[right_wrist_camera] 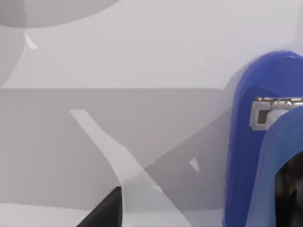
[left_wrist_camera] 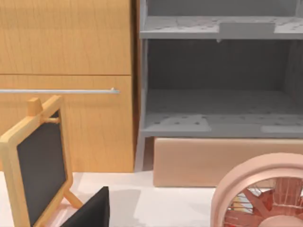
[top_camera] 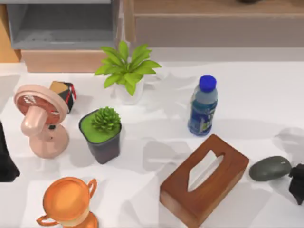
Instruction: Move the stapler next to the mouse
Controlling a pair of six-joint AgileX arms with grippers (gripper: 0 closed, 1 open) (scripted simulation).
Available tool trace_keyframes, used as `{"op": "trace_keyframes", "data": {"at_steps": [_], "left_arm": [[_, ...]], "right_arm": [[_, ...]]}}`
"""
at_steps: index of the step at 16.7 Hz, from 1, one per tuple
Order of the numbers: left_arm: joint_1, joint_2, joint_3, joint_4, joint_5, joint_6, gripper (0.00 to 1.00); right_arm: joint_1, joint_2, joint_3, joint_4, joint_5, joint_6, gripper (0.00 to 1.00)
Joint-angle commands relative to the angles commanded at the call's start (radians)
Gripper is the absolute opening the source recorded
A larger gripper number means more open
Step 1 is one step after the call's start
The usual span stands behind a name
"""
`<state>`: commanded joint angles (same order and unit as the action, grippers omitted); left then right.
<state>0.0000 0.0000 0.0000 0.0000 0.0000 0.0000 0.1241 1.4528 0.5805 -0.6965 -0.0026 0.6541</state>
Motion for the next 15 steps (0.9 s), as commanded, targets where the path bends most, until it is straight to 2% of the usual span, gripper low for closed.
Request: {"op": "trace_keyframes", "data": {"at_steps": [9,15], "left_arm": [[0.000,0.000,0.000,0.000,0.000,0.000,1.00],[0.000,0.000,0.000,0.000,0.000,0.000,1.00]], "right_arm": [[0.000,0.000,0.000,0.000,0.000,0.000,0.02],[0.000,0.000,0.000,0.000,0.000,0.000,0.00]]}}
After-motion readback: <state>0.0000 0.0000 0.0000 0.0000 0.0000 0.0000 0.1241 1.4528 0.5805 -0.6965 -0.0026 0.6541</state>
